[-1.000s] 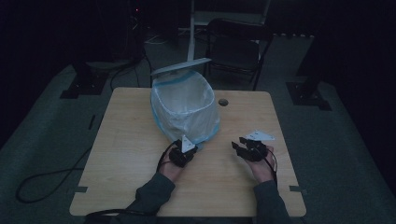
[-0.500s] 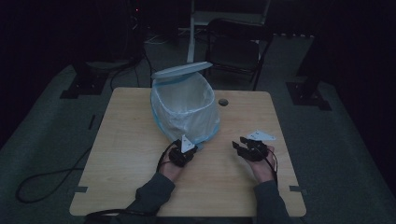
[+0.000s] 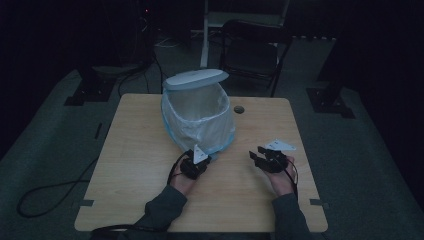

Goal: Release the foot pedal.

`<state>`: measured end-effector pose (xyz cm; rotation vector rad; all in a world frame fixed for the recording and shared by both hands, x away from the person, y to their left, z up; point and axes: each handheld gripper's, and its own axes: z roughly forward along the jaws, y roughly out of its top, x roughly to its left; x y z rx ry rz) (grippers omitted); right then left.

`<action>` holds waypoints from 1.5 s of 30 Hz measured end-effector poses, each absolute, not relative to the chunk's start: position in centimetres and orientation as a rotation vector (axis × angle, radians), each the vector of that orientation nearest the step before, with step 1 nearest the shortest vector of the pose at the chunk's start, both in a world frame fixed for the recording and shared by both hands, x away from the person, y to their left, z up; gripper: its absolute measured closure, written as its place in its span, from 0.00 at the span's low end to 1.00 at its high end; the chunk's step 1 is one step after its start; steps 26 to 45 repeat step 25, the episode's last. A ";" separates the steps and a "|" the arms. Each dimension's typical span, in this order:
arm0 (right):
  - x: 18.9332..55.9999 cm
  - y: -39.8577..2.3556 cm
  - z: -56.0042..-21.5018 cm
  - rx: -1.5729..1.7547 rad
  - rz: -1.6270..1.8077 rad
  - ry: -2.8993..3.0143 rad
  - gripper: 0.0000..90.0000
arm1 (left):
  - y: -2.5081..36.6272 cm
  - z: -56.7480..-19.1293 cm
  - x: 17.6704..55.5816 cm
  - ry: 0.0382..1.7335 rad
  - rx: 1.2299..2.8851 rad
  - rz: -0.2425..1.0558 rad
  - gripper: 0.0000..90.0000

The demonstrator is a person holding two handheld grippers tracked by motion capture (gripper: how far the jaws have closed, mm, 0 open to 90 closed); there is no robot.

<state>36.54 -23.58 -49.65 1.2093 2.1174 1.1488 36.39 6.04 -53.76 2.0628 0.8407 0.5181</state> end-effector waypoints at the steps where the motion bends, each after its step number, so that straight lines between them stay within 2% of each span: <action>1: 36.5 -23.6 -49.7 1.209 1.148 2.117 0.61 | 6.0 -53.7 36.3 0.840 2.063 0.519 0.99; 5: 36.6 -23.6 -49.7 1.212 1.149 2.116 0.61 | 5.9 -53.5 35.8 0.826 2.074 0.517 0.99; 18: 37.8 -24.0 -52.2 1.281 1.053 2.139 0.59 | 7.4 -53.9 33.7 0.792 2.118 0.489 0.86; 25: 38.5 -23.6 -53.4 1.294 0.994 2.183 0.57 | 8.6 -54.0 33.2 0.811 2.123 0.477 0.84; 45: 38.5 -23.6 -53.4 1.294 0.994 2.183 0.57 | 8.6 -54.0 33.2 0.811 2.123 0.477 0.84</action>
